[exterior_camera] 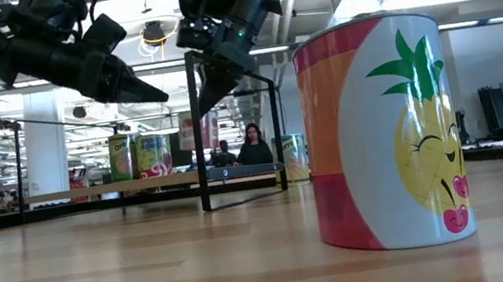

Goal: Pick and place cans onto a shelf
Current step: Put the canned diced tomatoes on the shelf

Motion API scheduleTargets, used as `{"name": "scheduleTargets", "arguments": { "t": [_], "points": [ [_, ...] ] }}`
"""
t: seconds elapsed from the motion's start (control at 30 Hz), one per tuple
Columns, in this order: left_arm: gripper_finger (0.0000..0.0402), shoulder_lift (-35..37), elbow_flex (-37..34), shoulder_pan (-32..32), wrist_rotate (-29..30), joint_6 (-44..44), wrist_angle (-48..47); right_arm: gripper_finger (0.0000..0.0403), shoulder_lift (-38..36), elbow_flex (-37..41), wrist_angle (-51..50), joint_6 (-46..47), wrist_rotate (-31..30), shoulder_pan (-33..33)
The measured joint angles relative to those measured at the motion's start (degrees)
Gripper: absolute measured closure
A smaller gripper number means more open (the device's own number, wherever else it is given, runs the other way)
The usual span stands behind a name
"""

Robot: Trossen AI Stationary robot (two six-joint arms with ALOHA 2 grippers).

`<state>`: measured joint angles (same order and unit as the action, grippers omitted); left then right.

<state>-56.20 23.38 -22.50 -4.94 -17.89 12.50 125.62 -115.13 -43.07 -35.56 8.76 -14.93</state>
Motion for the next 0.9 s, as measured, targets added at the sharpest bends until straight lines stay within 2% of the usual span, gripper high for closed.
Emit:
{"name": "scheduleTargets", "arguments": {
  "t": [0.13,0.23,0.43,0.77,0.9],
  "points": [
    [0.0275,-0.20,3.09,0.04,0.70,-5.95,-5.81,0.0388,0.00,0.02,-0.13,-1.87,0.04,0.96],
    [0.0267,-0.16,4.71,0.87,0.71,-9.58,-9.82,0.0388,0.00,0.02,-0.16,-2.93,0.07,1.67],
    [0.0273,-0.18,5.02,4.43,0.11,-12.97,-11.94,0.0388,0.00,0.02,0.04,-3.98,0.09,2.90],
    [0.0287,-0.05,5.19,7.90,6.48,-15.52,-12.14,0.0388,0.02,-4.59,-2.58,-5.30,-0.01,4.39],
    [0.0288,-0.06,5.22,8.42,6.84,-16.04,-12.26,0.0388,0.02,-5.46,-3.82,-5.91,0.13,4.83]
  ]
}}
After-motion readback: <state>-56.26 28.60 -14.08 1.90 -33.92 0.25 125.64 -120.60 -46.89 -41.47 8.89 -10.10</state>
